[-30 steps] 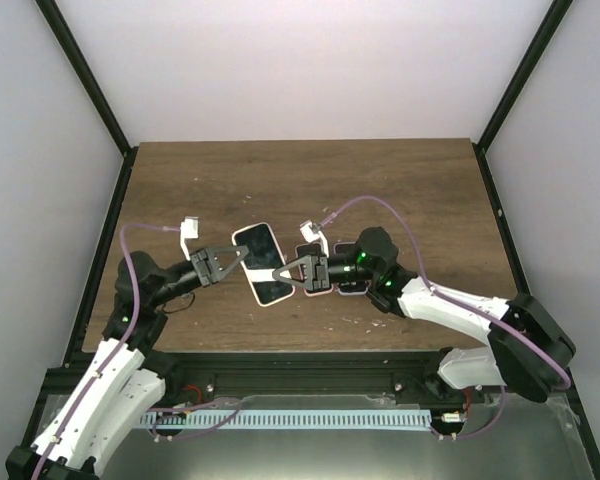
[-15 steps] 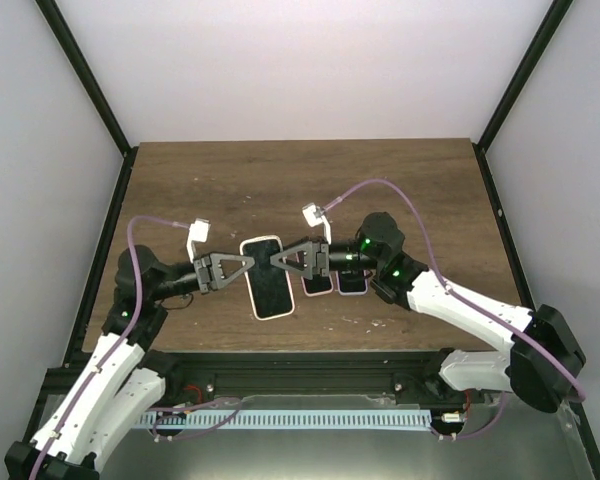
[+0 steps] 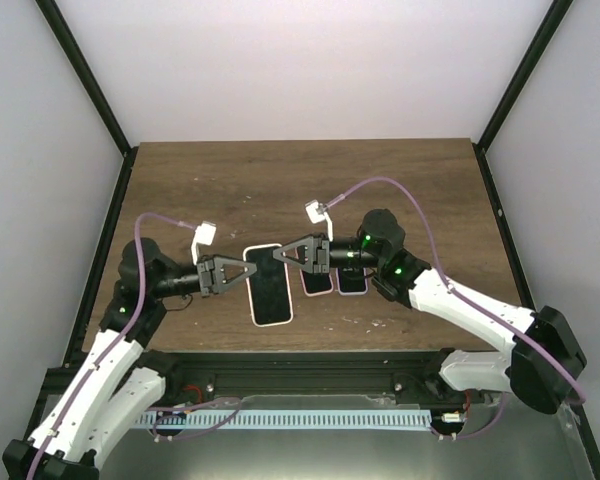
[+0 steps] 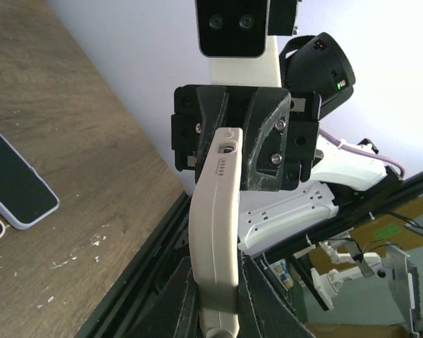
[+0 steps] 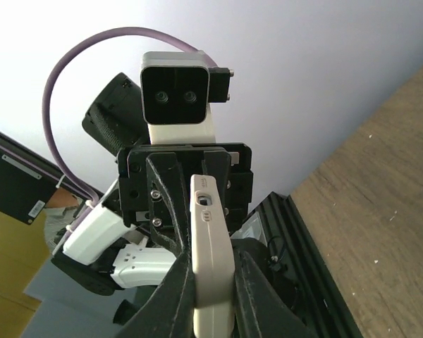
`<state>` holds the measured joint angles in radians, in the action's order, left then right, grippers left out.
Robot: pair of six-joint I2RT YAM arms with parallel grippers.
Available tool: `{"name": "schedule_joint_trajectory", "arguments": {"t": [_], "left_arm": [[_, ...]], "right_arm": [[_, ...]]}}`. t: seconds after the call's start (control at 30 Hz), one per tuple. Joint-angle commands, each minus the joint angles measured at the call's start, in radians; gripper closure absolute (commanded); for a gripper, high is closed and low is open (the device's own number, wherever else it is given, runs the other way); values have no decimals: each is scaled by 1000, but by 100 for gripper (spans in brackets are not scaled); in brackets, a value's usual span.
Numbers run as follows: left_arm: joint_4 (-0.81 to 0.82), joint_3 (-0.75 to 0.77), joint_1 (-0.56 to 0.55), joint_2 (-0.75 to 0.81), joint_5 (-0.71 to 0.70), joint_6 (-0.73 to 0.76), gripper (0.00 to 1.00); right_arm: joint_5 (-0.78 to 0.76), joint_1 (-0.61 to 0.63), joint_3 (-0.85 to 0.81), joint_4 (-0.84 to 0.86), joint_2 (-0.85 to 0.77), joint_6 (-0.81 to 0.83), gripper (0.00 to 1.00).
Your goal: Put the phone into the phone case
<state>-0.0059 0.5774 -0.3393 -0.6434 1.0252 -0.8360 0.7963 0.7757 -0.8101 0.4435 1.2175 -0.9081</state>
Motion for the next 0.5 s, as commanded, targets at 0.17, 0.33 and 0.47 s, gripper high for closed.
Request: {"name": "schedule_joint_trajectory", "arguments": {"t": [0.17, 0.33, 0.47], "left_arm": [[-230, 57, 2, -68, -77, 184, 100], [-166, 45, 2, -67, -48, 146, 100], [-105, 39, 2, -66, -17, 116, 100]], "right_arm": [[-58, -7, -59, -41, -68, 104, 96], [-5, -6, -54, -30, -46, 65, 70], [44, -6, -18, 85, -12, -6, 92]]}}
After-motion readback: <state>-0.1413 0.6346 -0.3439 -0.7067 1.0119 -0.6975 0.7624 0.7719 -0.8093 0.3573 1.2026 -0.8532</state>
